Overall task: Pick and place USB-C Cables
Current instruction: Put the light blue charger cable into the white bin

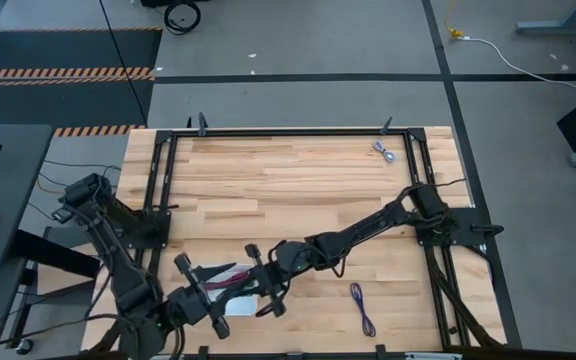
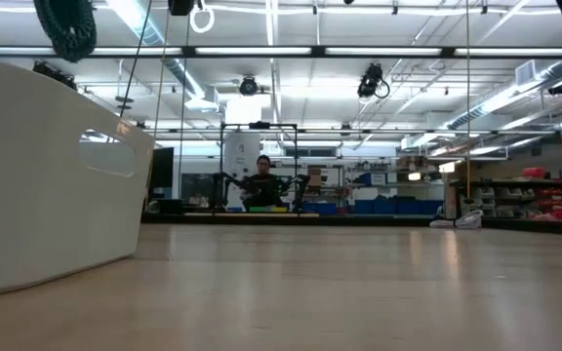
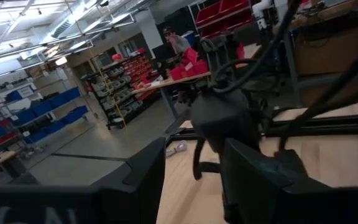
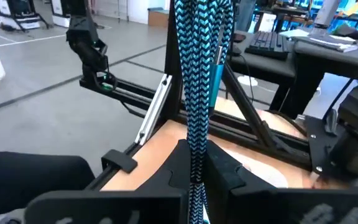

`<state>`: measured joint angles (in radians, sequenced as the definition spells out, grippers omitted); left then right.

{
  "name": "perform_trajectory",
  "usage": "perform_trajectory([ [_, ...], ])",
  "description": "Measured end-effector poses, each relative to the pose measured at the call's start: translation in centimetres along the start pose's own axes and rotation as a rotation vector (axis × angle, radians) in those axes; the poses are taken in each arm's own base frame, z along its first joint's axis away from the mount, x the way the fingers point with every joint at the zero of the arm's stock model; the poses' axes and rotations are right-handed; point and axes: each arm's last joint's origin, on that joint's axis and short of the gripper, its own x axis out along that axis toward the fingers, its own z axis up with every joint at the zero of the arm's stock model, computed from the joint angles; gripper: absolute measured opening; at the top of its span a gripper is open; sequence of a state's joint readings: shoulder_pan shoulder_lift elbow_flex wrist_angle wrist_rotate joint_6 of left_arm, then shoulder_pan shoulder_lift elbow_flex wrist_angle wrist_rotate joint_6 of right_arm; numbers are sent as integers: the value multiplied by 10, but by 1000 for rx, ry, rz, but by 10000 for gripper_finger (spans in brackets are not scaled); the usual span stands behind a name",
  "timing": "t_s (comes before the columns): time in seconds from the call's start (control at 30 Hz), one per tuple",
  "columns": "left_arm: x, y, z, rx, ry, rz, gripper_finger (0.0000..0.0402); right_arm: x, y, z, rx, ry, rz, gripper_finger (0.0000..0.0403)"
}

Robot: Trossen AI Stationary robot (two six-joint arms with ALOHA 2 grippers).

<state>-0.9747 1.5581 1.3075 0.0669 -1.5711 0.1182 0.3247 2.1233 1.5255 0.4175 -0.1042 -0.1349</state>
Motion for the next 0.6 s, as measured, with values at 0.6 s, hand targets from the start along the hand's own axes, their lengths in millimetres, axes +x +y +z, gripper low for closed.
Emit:
perform_trajectory([
  [0.6,10,1,-1,1,8,23,172,1,-18,-15,65,63,-50,28],
])
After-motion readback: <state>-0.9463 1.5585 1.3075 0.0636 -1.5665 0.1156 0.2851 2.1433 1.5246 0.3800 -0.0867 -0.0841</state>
